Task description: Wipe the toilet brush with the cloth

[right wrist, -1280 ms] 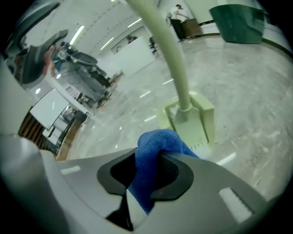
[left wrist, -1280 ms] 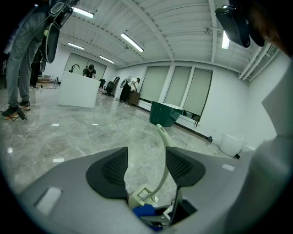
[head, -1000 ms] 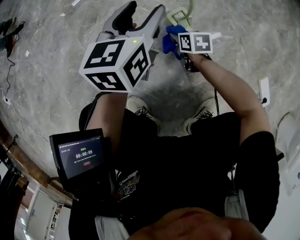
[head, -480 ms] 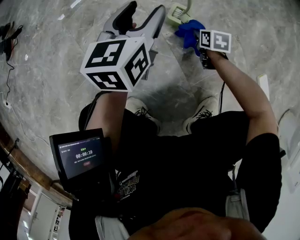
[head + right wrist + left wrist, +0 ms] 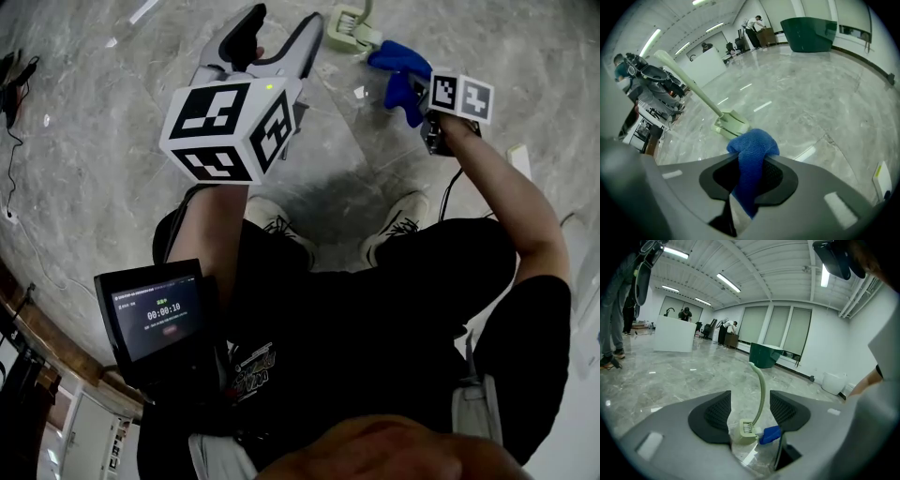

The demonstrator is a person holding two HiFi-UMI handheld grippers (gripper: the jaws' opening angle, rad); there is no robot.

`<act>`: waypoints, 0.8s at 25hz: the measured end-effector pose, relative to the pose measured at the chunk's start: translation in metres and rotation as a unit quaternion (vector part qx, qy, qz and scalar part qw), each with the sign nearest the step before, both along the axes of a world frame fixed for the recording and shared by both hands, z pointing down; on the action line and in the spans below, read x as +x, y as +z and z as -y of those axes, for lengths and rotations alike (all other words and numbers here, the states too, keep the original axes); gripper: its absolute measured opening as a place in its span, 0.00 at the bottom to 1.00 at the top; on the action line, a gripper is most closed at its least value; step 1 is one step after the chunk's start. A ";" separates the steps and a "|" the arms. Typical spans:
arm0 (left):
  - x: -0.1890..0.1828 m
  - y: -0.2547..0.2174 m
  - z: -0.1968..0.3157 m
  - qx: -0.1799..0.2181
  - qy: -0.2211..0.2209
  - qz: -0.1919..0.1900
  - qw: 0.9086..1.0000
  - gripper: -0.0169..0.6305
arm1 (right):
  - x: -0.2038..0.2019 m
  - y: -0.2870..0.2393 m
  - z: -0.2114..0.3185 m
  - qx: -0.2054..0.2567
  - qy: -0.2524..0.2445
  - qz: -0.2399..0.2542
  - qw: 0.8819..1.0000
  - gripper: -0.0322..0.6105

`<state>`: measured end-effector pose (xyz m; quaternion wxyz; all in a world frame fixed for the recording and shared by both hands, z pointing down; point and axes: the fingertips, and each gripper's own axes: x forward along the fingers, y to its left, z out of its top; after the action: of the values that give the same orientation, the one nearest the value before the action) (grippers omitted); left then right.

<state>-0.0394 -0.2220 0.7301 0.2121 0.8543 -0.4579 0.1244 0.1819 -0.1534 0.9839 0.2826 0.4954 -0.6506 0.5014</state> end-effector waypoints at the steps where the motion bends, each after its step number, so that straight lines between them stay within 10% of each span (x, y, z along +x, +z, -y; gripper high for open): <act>1: 0.001 0.000 0.000 -0.001 0.000 -0.001 1.000 0.43 | 0.002 -0.003 -0.010 -0.008 0.002 0.011 1.000 0.19; 10: 0.001 -0.003 0.006 0.000 -0.004 -0.002 1.000 0.43 | -0.118 -0.060 -0.026 0.073 -0.184 0.104 0.975 0.19; 20: 0.000 -0.008 0.010 0.000 -0.012 -0.010 1.000 0.43 | -0.185 -0.002 0.025 0.092 -0.214 0.089 0.968 0.19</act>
<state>-0.0389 -0.2316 0.7222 0.2179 0.8503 -0.4656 0.1129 -0.0032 -0.1781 0.9814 0.2777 0.3220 -0.8072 0.4094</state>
